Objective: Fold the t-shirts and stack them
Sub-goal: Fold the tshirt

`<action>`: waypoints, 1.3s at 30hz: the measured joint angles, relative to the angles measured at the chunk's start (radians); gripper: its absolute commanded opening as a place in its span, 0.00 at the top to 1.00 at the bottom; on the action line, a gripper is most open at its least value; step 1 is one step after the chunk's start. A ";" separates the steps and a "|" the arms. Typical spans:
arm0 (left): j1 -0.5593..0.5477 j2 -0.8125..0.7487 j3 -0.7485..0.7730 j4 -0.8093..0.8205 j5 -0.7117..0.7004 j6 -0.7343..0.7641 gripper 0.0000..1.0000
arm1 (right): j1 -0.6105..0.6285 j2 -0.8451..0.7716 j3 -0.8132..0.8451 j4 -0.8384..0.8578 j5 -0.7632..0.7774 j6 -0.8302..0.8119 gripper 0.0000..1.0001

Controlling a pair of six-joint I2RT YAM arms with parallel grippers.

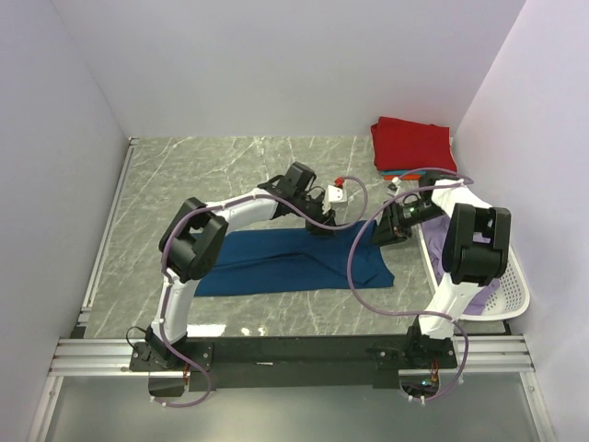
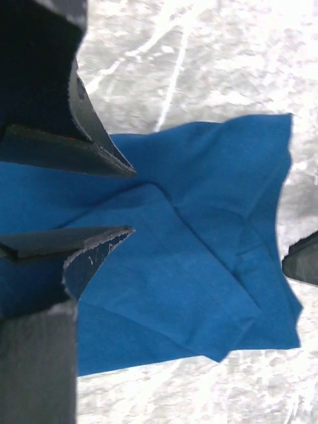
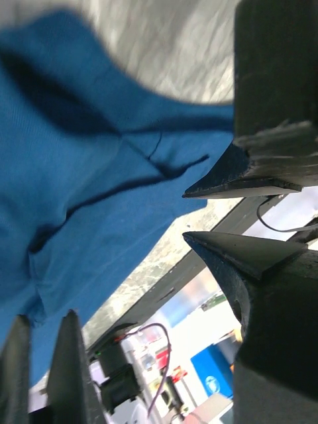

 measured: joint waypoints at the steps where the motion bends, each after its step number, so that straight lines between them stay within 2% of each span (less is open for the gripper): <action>1: -0.008 0.006 0.007 0.005 -0.003 -0.008 0.61 | -0.013 0.002 0.000 -0.001 0.000 -0.002 0.66; 9: -0.040 0.043 0.033 0.032 -0.018 -0.045 0.65 | -0.066 0.008 0.000 -0.012 -0.002 -0.029 0.66; 28: -0.050 0.146 0.099 -0.023 -0.069 -0.020 0.61 | -0.087 0.035 0.003 -0.051 -0.008 -0.075 0.67; 37: -0.057 0.150 0.127 -0.036 -0.066 -0.031 0.80 | -0.088 0.036 0.003 -0.053 -0.009 -0.082 0.67; 39: -0.058 0.149 0.127 -0.036 -0.066 -0.039 0.91 | -0.088 0.036 0.003 -0.053 -0.011 -0.084 0.67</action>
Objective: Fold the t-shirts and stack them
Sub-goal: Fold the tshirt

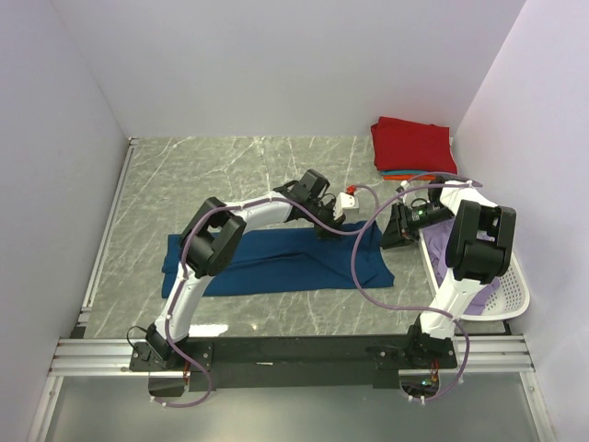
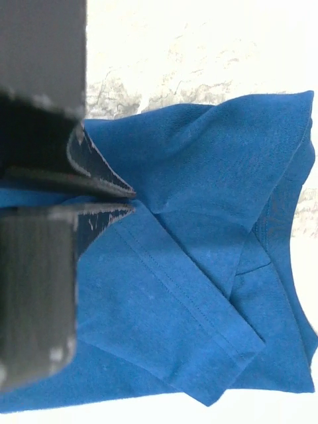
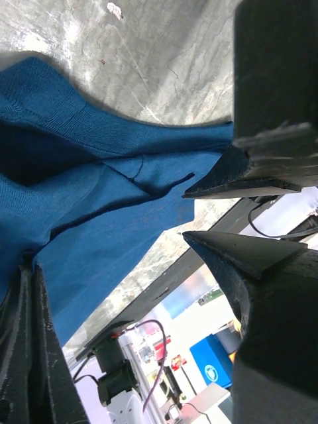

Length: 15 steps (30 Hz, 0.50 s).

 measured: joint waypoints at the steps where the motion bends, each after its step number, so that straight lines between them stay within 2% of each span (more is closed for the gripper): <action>1: 0.000 0.000 0.000 0.000 0.000 -0.002 0.99 | 0.000 0.000 0.000 0.000 -0.002 -0.001 0.67; 8: 0.000 -0.035 -0.033 -0.003 0.000 -0.004 0.99 | 0.000 0.000 0.000 -0.002 -0.010 -0.002 0.67; 15: 0.000 -0.138 -0.105 -0.001 0.001 -0.004 0.99 | 0.000 0.000 0.000 -0.003 -0.016 -0.002 0.67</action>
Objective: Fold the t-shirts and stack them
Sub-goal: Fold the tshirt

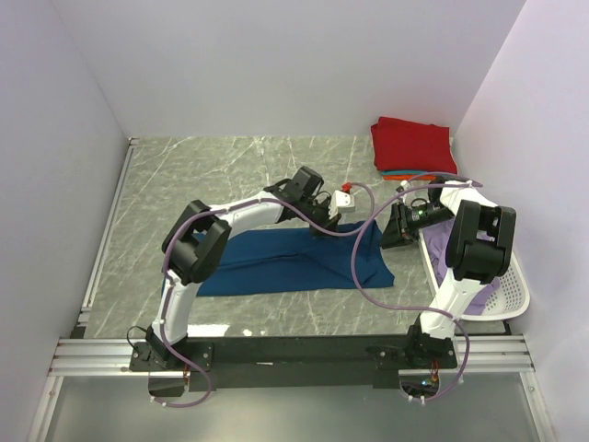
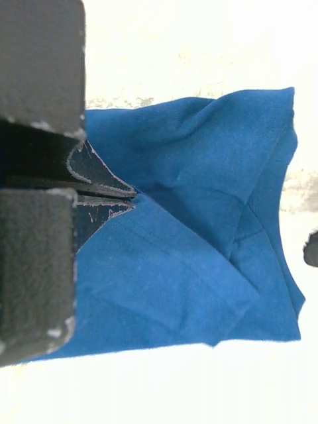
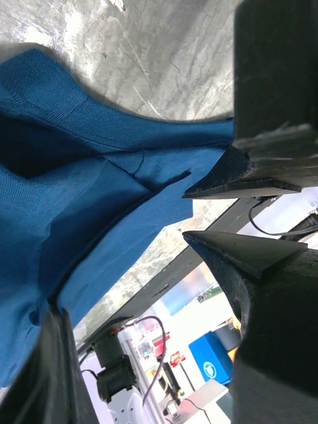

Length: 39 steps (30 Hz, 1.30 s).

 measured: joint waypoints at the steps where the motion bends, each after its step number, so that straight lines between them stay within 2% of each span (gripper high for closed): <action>1: 0.001 -0.010 -0.006 0.000 0.000 0.000 1.00 | 0.000 0.000 0.000 0.000 0.000 0.000 0.67; 16: 0.086 -0.029 -0.090 -0.006 -0.018 0.000 0.98 | 0.000 0.000 0.000 -0.003 0.000 0.000 0.66; 18: 0.085 -0.029 -0.104 -0.007 -0.023 0.002 0.81 | 0.003 0.000 0.000 -0.003 0.001 0.001 0.66; 19: 0.085 -0.029 -0.108 -0.009 -0.027 0.004 0.67 | 0.007 0.000 0.000 -0.003 0.002 0.002 0.66; 23: 0.087 -0.031 -0.110 -0.014 -0.029 -0.004 0.55 | 0.028 0.000 0.000 0.009 0.035 0.021 0.66; 28: 0.119 -0.107 -0.187 -0.018 -0.019 -0.033 0.54 | 0.085 -0.019 -0.001 0.044 0.118 0.068 0.68; 31: 0.175 -0.203 -0.243 -0.028 0.017 -0.080 0.59 | 0.135 -0.047 -0.001 0.063 0.150 0.095 0.71; 36: 0.286 -0.338 -0.297 -0.066 0.117 -0.175 0.64 | 0.282 -0.061 -0.001 0.106 0.155 0.144 0.72; 39: 0.345 -0.388 -0.382 -0.075 0.185 -0.251 0.64 | 0.366 -0.036 0.020 0.118 0.139 0.169 0.72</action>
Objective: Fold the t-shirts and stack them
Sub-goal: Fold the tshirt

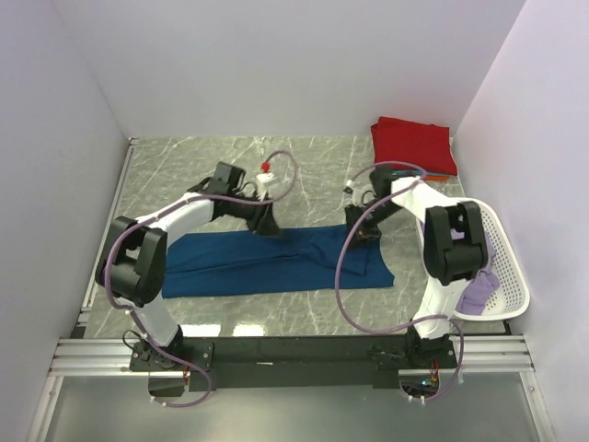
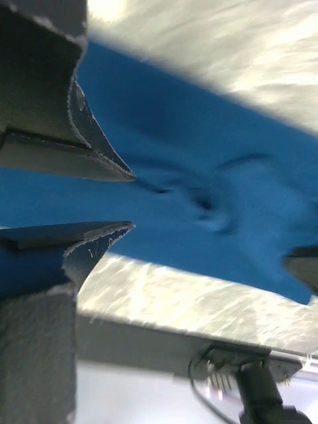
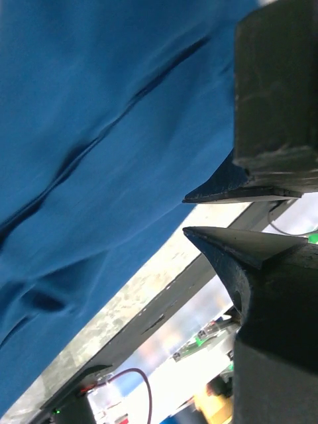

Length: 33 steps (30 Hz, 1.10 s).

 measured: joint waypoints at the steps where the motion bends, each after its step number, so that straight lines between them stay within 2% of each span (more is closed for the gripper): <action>1: 0.019 -0.006 -0.030 -0.002 0.016 -0.020 0.63 | 0.025 0.017 0.015 0.008 -0.006 0.008 0.72; 7: 0.209 -0.005 -0.196 -0.086 0.052 -0.090 0.62 | 0.089 0.142 0.114 0.046 -0.025 0.038 0.71; 11: 0.327 0.003 -0.249 -0.131 0.064 -0.094 0.66 | 0.097 0.219 0.118 0.062 0.002 0.055 0.71; 16: 0.442 0.132 -0.183 -0.215 0.062 -0.082 0.68 | 0.097 0.266 0.139 0.027 0.015 0.089 0.70; 21: 0.527 0.278 -0.109 -0.301 0.089 -0.086 0.68 | 0.103 0.317 0.231 -0.059 0.068 0.098 0.69; 28: 0.626 0.293 -0.096 -0.360 0.087 -0.085 0.69 | 0.104 0.449 0.478 -0.208 0.134 0.099 0.68; 33: 0.652 0.267 -0.096 -0.379 0.077 -0.033 0.68 | 0.074 0.456 0.599 -0.170 0.151 0.062 0.67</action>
